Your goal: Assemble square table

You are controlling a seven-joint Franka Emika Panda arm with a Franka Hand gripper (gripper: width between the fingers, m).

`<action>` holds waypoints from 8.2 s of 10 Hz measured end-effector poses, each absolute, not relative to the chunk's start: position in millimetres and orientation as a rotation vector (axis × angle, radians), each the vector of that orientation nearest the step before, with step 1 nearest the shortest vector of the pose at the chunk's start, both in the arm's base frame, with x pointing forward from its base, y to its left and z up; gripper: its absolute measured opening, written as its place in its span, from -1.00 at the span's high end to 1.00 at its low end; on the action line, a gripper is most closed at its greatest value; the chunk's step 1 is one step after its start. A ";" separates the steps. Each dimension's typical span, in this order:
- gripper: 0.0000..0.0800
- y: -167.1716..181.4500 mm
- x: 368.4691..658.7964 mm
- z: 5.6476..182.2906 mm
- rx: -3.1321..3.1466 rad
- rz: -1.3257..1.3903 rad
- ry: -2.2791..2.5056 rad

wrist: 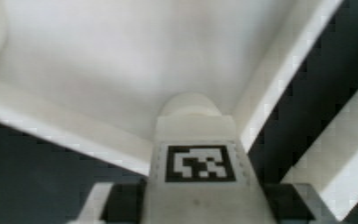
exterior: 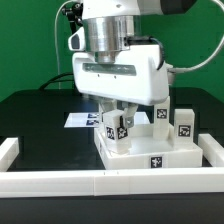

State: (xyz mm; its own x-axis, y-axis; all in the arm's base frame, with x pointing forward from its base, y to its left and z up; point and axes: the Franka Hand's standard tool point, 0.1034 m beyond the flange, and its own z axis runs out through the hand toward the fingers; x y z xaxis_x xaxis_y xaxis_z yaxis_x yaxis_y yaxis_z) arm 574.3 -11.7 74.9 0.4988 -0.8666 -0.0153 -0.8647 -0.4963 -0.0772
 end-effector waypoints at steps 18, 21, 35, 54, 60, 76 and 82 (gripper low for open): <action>-0.62 -6.2 578.0 75.2 -2.960 -0.080 0.795; -0.62 -9.0 577.2 76.0 -3.065 -0.090 0.295; 0.27 -14.6 577.0 74.0 -3.028 -0.078 0.639; -0.62 -4.5 579.7 71.8 -2.760 0.024 1.356; -0.62 -5.9 579.3 74.3 -3.038 -0.003 0.518; 0.27 -14.4 579.2 72.5 -2.791 0.017 1.303; 0.27 -12.9 582.3 72.3 -2.296 0.059 2.060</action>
Offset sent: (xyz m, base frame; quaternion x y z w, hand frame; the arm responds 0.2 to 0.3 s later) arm -0.0001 -0.0070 -0.0098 -0.0305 -0.0142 0.2053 0.9781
